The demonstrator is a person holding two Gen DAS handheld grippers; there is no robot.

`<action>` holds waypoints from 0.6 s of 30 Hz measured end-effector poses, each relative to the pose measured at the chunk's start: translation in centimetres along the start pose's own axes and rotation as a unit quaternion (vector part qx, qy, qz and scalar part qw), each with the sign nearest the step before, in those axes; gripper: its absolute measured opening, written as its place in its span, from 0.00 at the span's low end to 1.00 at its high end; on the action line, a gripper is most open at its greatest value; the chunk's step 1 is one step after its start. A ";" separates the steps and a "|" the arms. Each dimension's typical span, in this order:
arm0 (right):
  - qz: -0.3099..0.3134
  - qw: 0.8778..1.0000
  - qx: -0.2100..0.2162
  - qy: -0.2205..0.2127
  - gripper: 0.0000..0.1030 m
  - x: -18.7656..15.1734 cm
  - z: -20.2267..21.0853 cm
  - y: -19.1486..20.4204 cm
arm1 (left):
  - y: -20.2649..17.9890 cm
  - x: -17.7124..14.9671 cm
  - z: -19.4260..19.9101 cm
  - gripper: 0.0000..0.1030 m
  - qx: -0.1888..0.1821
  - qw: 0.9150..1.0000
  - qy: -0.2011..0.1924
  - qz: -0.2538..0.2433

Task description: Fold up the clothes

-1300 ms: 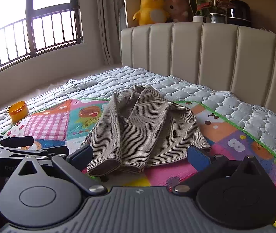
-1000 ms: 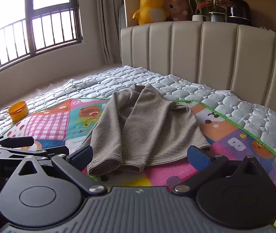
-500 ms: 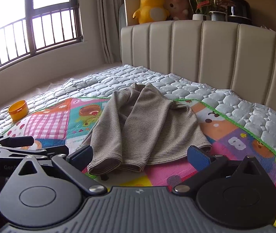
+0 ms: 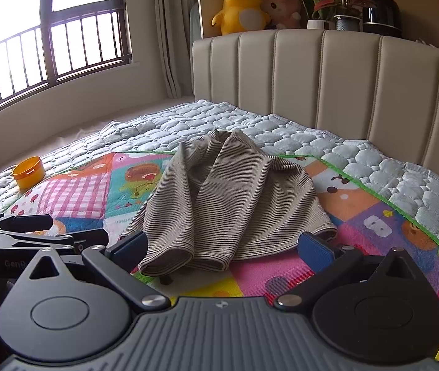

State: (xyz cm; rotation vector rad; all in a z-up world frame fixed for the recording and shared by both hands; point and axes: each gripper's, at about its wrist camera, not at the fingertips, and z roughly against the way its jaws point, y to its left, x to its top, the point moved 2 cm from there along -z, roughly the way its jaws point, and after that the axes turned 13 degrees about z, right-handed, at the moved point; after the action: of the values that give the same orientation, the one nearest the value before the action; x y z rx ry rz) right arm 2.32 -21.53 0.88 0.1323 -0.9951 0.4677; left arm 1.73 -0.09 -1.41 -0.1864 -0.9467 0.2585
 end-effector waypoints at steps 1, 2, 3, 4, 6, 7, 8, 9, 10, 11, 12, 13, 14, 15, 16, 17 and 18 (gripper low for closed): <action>0.000 1.000 0.000 0.001 1.00 0.0 0.0 0.0 | 0.0 0.0 0.0 1.00 0.000 1.000 0.001 0.001; 0.001 1.000 0.000 0.001 1.00 0.0 0.0 0.0 | 0.1 0.0 0.0 1.00 0.000 1.000 0.001 0.002; 0.001 1.000 0.000 0.002 1.00 0.0 -0.1 0.1 | 0.1 0.0 0.0 1.00 0.000 1.000 0.001 0.002; 0.001 1.000 0.000 0.002 1.00 0.0 0.0 0.0 | 0.1 0.0 0.0 1.00 0.000 1.000 0.001 0.002; 0.001 1.000 0.000 0.002 1.00 0.0 0.0 0.0 | 0.1 0.0 0.0 1.00 0.000 1.000 0.001 0.002; 0.001 1.000 0.000 0.003 1.00 0.0 -0.1 0.0 | 0.1 0.1 0.0 1.00 -0.001 1.000 0.001 0.002; 0.001 1.000 0.000 0.003 1.00 0.0 -0.1 0.1 | 0.2 0.1 0.0 1.00 -0.001 1.000 0.001 0.002; 0.001 1.000 -0.001 0.003 1.00 0.0 -0.1 0.1 | 0.2 0.1 0.0 1.00 -0.001 1.000 0.001 0.002; 0.001 1.000 0.000 0.003 1.00 0.0 -0.1 0.1 | 0.2 0.0 0.0 1.00 -0.001 1.000 0.001 0.002; 0.001 1.000 0.000 0.002 1.00 0.0 -0.1 0.1 | 0.2 0.0 0.0 1.00 -0.001 1.000 0.001 0.002; 0.001 1.000 0.000 0.003 1.00 0.0 -0.1 0.1 | 0.2 0.0 0.0 1.00 -0.001 1.000 0.001 0.002; 0.000 1.000 0.000 0.003 1.00 0.0 -0.1 0.0 | 0.2 0.0 0.0 1.00 -0.001 1.000 0.001 0.001; 0.001 1.000 0.000 0.003 1.00 0.0 -0.1 0.0 | 0.2 0.0 0.0 1.00 -0.001 1.000 0.001 0.001; 0.001 1.000 0.000 0.003 1.00 0.0 -0.1 0.1 | 0.2 0.0 0.0 1.00 -0.001 1.000 0.001 0.001; 0.001 1.000 0.000 0.003 1.00 0.0 -0.1 0.1 | 0.2 0.0 0.0 1.00 -0.001 1.000 0.001 0.001; 0.001 1.000 0.000 0.003 1.00 0.0 0.0 0.1 | 0.1 0.0 0.0 1.00 -0.001 1.000 0.001 0.000; 0.001 1.000 0.000 0.003 1.00 0.0 0.0 0.1 | 0.1 0.0 0.0 1.00 -0.001 1.000 0.001 0.000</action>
State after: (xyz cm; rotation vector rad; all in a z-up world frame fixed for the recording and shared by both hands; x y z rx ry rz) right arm 2.30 -21.44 0.81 0.1308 -0.9892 0.4696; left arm 1.70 0.03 -1.43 -0.1880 -0.9445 0.2580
